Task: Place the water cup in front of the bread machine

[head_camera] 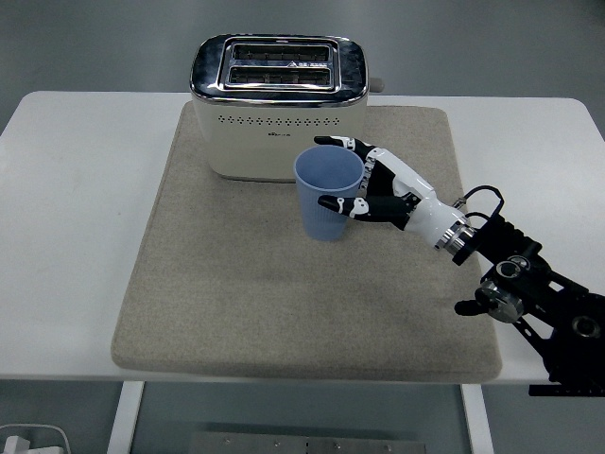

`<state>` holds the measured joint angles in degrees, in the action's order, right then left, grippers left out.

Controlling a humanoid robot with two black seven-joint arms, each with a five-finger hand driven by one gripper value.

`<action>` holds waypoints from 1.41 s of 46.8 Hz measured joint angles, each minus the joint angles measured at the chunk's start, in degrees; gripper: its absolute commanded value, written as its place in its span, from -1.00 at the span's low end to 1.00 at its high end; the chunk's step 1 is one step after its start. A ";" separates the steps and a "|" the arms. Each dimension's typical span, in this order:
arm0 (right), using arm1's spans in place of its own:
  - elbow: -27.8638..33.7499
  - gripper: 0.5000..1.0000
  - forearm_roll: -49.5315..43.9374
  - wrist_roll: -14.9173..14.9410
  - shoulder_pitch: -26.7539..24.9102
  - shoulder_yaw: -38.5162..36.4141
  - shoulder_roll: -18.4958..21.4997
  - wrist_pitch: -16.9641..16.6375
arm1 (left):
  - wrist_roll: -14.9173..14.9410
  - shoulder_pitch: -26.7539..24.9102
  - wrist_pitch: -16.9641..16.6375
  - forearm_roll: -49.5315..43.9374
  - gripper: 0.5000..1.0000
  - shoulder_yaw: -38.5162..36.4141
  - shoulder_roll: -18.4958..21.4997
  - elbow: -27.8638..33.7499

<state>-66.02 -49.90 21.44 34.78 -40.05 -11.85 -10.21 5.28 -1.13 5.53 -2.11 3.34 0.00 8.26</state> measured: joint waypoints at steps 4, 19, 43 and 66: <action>0.03 -0.74 -0.61 0.00 0.91 1.30 1.20 0.86 | 0.00 0.01 0.00 0.00 1.00 0.00 0.00 0.00; 1.97 -0.69 -1.14 -0.05 4.23 3.42 5.36 2.21 | 0.00 -0.01 0.00 0.00 1.00 0.00 0.00 -0.01; 9.30 -0.68 -1.24 0.00 7.37 5.78 11.45 3.16 | 0.00 0.00 0.00 0.00 1.00 0.00 0.00 0.00; 13.21 -0.57 -1.25 0.33 9.07 7.30 11.85 5.03 | -0.01 -0.01 0.00 0.00 1.00 0.00 0.00 0.00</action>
<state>-52.82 -51.15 21.77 43.84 -32.75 0.01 -5.18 5.27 -1.14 5.54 -2.11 3.34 0.00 8.26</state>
